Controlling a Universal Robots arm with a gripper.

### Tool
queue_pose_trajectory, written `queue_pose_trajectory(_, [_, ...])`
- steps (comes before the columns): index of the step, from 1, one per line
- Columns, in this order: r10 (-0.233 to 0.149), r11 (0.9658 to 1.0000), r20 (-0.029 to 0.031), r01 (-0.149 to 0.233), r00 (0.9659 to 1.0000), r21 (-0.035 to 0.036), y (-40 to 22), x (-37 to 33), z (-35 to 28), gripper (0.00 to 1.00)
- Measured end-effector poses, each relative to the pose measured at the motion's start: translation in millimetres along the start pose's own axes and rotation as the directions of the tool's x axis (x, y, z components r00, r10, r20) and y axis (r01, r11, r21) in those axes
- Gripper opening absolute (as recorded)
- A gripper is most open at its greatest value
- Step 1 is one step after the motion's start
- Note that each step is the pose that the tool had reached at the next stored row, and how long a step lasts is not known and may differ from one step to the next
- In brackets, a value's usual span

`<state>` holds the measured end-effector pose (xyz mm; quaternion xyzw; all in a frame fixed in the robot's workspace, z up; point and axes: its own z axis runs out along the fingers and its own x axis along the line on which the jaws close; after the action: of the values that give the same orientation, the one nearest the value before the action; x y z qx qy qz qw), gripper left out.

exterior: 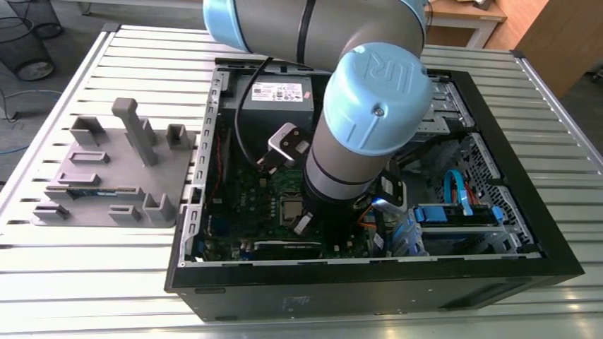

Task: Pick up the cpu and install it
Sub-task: 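Install the first cpu locking lever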

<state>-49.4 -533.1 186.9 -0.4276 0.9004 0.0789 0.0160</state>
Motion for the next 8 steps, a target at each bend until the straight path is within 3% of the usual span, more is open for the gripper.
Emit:
queue_pose_trajectory(3, [0.0,1.0,0.0011,0.0,1.0,-0.0003,0.3,-0.3,-1.8,0.11])
queue_pose_trajectory(8, [0.0,1.0,0.0,0.0,1.0,0.0001,1.5,-1.2,-12.0,0.11])
